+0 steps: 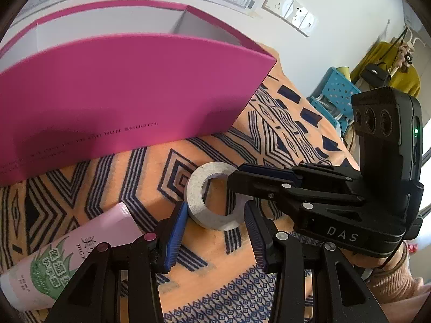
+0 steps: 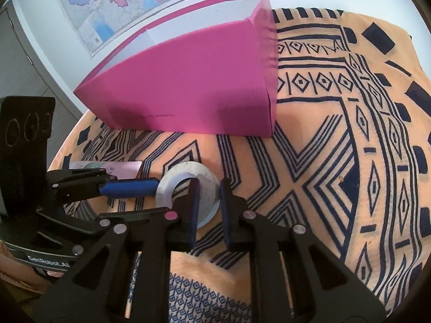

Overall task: Organize rigid objects
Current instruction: 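Close the right gripper on the clear tape ring and lift it, then carry the tape ring over the magenta box with the right gripper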

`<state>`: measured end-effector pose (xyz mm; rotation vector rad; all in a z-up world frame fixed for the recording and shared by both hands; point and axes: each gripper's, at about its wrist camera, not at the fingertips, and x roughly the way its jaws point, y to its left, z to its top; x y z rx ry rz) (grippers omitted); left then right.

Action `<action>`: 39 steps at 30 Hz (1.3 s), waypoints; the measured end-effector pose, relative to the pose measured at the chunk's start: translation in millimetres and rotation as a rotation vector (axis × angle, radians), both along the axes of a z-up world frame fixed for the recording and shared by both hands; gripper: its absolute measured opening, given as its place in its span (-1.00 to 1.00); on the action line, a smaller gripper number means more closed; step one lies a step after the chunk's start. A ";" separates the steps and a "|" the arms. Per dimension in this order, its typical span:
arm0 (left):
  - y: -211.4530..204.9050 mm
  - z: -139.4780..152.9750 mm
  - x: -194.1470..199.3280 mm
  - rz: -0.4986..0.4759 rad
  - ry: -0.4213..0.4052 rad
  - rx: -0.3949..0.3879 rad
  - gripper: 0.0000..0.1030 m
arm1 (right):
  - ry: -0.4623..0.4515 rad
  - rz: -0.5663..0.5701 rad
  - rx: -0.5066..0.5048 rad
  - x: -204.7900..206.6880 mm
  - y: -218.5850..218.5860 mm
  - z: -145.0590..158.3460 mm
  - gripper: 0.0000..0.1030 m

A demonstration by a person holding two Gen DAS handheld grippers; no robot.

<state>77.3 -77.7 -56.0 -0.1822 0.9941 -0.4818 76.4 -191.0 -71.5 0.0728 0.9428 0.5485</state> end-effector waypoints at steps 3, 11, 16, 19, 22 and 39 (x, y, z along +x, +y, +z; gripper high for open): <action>1.5 7.0 -3.1 0.001 -0.021 0.005 -0.15 | -0.012 0.001 0.007 -1.8 0.1 3.9 -0.66; 6.0 28.5 -5.6 0.007 -0.076 0.004 -0.15 | -0.062 0.012 0.021 -6.5 1.1 23.3 -0.66; 5.9 41.5 -6.7 0.003 -0.117 0.011 -0.15 | -0.097 0.016 0.029 -8.8 2.2 37.0 -0.66; 6.5 47.7 -6.9 0.002 -0.136 0.013 -0.15 | -0.117 0.017 0.036 -9.1 2.5 45.2 -0.66; 5.8 53.0 -6.6 0.004 -0.151 0.013 -0.15 | -0.138 0.018 0.037 -9.3 3.6 53.2 -0.66; 5.6 72.2 -6.2 0.010 -0.213 0.016 -0.15 | -0.204 0.032 0.034 -9.7 7.1 77.2 -0.66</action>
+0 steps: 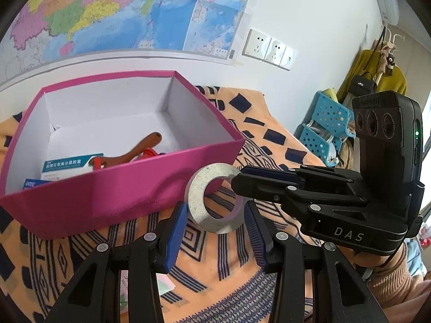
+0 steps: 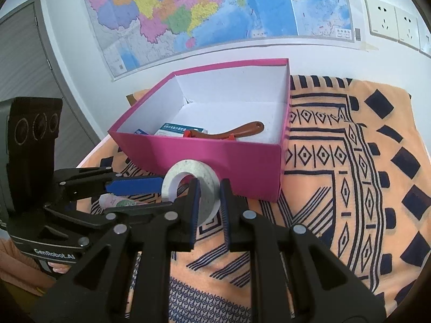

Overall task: Organize rigid objects
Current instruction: 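Carry the tape ring over the magenta box with the right gripper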

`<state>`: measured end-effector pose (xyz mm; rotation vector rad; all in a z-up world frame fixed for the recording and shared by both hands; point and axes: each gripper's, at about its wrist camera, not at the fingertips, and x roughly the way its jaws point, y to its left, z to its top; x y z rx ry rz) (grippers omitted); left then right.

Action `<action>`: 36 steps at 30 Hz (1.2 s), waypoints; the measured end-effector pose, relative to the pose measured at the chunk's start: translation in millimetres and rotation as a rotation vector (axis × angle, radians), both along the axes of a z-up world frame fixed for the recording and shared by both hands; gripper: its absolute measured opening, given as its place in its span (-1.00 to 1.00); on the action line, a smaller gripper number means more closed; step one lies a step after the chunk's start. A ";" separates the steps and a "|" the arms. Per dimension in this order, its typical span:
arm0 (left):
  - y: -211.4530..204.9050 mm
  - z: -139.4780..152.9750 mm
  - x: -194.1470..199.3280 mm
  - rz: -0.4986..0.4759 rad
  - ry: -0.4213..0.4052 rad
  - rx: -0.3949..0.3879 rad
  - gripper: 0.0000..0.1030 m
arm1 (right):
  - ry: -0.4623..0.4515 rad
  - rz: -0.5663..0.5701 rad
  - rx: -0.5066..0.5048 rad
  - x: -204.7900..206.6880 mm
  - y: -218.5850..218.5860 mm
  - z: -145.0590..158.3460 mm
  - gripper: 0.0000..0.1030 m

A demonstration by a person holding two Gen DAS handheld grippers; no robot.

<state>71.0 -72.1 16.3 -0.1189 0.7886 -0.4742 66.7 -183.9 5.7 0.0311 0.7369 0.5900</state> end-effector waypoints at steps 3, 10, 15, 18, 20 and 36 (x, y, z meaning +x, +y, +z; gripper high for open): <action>-1.2 1.9 0.8 0.000 -0.011 0.004 -0.15 | -0.012 0.000 -0.002 1.5 0.2 4.1 -0.66; -0.2 9.4 5.1 0.004 -0.035 0.012 -0.15 | -0.039 0.003 -0.005 4.7 1.3 12.4 -0.66; -1.3 13.7 11.0 0.007 -0.049 0.020 -0.15 | -0.054 0.002 -0.005 7.5 1.3 17.4 -0.66; -1.5 15.4 14.9 0.005 -0.054 0.022 -0.15 | -0.061 -0.001 -0.004 9.3 1.0 19.5 -0.66; -1.5 16.9 17.3 0.003 -0.057 0.020 -0.15 | -0.065 -0.002 -0.005 10.3 0.8 20.8 -0.66; -0.9 26.8 31.8 0.015 -0.085 0.035 -0.15 | -0.097 0.000 -0.001 24.0 1.1 33.6 -0.66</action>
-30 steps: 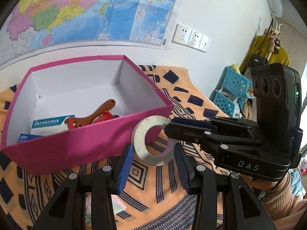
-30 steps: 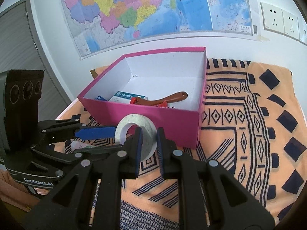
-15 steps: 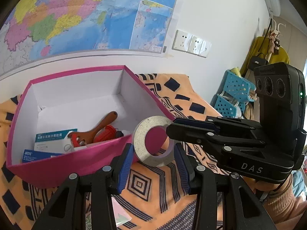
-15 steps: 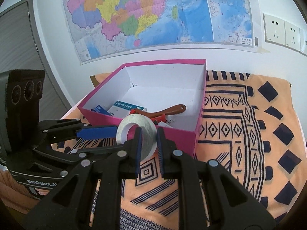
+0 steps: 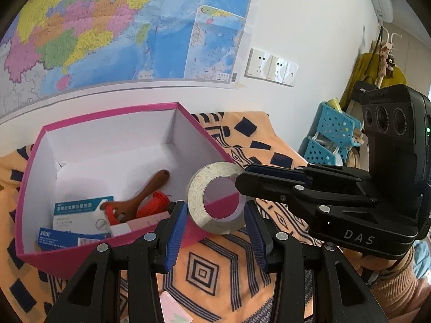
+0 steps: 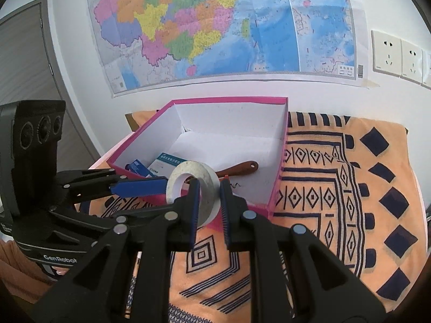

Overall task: Organize rigid objects
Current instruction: 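Carry the tape ring over the magenta box with the right gripper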

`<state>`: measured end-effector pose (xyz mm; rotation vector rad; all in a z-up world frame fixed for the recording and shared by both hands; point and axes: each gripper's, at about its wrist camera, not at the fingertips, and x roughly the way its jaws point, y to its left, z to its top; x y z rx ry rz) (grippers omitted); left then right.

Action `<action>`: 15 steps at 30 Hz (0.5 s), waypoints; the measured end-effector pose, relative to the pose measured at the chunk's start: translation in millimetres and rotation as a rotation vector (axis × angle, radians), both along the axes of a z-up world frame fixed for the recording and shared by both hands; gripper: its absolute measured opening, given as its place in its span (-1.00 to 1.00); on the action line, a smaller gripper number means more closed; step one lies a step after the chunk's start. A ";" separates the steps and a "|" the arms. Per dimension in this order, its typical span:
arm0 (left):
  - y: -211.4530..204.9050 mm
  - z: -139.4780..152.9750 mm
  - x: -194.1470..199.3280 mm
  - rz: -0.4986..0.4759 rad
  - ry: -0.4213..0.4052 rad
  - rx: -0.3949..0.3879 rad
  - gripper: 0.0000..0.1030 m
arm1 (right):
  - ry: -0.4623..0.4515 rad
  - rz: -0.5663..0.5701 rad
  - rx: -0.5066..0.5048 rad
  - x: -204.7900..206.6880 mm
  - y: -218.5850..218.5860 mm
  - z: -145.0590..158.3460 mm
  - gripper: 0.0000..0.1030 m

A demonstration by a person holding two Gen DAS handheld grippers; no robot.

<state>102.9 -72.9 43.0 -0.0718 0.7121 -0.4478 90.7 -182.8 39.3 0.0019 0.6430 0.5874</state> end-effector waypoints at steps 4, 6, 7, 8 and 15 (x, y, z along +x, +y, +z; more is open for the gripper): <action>0.5 1.2 5.8 0.005 -0.002 0.002 -0.15 | -0.005 0.003 0.001 3.8 0.9 2.4 -0.66; 0.8 0.6 8.4 0.006 0.003 -0.001 -0.14 | -0.007 0.003 0.002 6.1 1.1 3.6 -0.66; 0.6 0.4 9.9 0.008 0.003 0.001 -0.14 | -0.007 0.002 0.002 7.8 1.2 4.0 -0.66; 0.3 0.4 11.2 0.009 0.002 0.003 -0.14 | -0.007 0.000 0.001 9.5 1.4 4.0 -0.66; 2.6 -0.6 22.7 0.014 0.011 -0.002 -0.14 | -0.005 -0.006 -0.001 20.2 3.0 4.6 -0.66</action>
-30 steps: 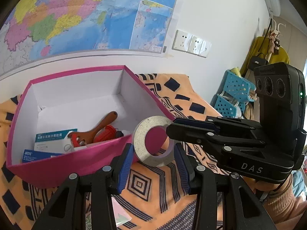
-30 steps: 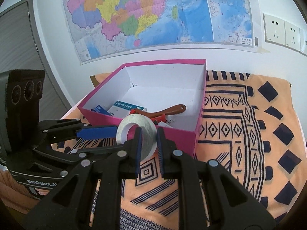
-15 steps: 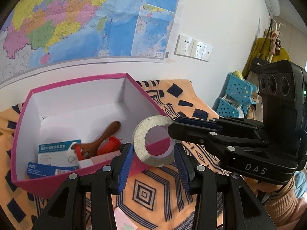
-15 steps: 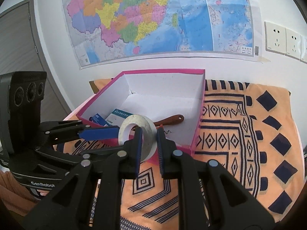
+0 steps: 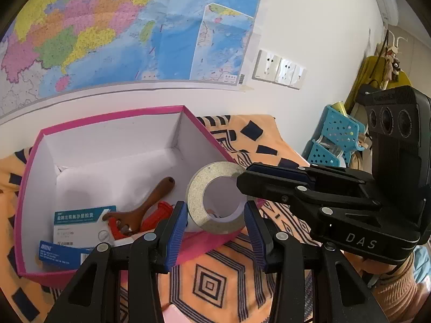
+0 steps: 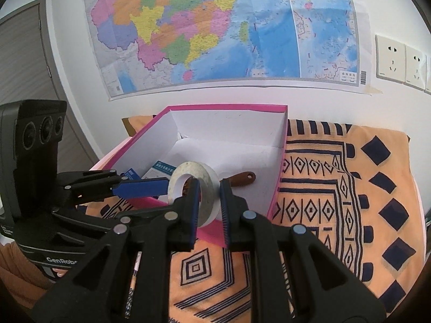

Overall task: Organize rigid objects
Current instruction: 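Carry the tape ring over the magenta box with the right gripper, then lower the tape ring into the box and open the right gripper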

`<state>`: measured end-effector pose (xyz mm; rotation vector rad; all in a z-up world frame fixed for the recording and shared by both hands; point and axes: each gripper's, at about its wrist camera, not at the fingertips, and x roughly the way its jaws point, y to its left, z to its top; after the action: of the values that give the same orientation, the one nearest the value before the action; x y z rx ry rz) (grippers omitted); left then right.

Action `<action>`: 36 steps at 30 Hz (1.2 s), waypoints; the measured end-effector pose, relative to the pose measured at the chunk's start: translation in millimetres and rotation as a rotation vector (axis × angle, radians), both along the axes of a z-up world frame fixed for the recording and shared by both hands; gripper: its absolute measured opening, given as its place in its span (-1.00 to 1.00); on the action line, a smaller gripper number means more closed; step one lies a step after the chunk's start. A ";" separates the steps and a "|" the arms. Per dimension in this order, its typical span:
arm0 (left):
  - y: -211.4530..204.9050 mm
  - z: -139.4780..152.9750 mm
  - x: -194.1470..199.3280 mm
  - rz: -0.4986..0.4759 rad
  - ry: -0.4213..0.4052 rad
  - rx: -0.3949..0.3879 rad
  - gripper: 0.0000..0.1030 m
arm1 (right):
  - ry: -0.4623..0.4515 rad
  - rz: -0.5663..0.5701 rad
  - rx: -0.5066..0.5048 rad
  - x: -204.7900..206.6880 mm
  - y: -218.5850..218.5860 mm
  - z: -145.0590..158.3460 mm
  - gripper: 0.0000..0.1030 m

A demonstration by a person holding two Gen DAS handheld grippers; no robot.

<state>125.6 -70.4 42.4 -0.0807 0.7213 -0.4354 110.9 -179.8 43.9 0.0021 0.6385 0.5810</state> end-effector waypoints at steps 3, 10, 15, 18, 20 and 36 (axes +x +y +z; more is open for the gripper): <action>0.7 -1.0 5.4 0.005 0.004 0.001 -0.15 | 0.002 -0.003 0.000 3.4 1.4 -0.6 -0.66; 2.2 -3.9 16.0 0.010 0.018 -0.007 -0.15 | 0.010 -0.009 -0.005 13.8 2.9 -1.7 -0.66; 2.2 -5.7 20.8 0.014 0.025 -0.012 -0.15 | 0.019 -0.012 0.002 19.5 1.3 -2.5 -0.66; 1.2 -6.1 24.1 0.017 0.027 -0.009 -0.15 | 0.028 -0.017 0.005 22.8 0.8 -4.5 -0.66; 1.0 -6.6 26.8 0.018 0.031 -0.008 -0.15 | 0.032 -0.020 0.001 25.2 1.0 -5.9 -0.66; 1.8 -19.2 44.9 0.028 0.082 -0.028 -0.17 | 0.076 -0.050 -0.015 43.8 -0.9 -17.7 -0.69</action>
<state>170.5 -68.6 23.2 -0.1356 0.7942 -0.4168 154.7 -180.7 26.2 0.0260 0.7146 0.5300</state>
